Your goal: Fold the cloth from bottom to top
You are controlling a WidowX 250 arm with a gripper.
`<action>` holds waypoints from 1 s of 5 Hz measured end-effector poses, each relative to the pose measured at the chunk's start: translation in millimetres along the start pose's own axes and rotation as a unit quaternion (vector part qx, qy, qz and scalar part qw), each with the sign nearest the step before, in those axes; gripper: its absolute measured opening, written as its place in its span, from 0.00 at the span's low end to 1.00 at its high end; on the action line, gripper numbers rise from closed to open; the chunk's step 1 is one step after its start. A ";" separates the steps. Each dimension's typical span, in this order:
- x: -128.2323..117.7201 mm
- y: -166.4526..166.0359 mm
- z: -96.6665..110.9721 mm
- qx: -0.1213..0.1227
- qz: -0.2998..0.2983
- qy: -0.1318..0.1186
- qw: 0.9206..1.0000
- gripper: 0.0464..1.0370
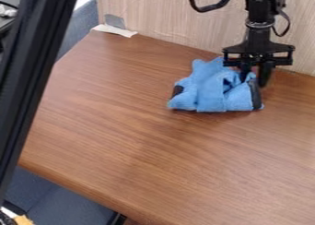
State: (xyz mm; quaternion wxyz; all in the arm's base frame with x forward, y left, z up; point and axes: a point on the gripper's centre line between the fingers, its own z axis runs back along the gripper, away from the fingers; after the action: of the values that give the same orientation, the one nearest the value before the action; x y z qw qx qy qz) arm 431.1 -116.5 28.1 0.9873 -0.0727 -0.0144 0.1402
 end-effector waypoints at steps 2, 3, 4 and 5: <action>-2.9 3.8 11.7 0.015 -0.014 0.004 1.000 0.95; -2.7 3.0 20.4 0.017 -0.028 0.006 0.999 0.96; -6.6 1.3 27.0 0.023 -0.041 0.009 0.999 0.96; -6.4 -4.9 56.2 0.012 -0.055 -0.016 0.998 0.96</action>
State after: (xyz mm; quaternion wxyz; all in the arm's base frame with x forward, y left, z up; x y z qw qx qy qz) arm 423.6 -115.1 84.3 0.9940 -0.0578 -0.0322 0.0874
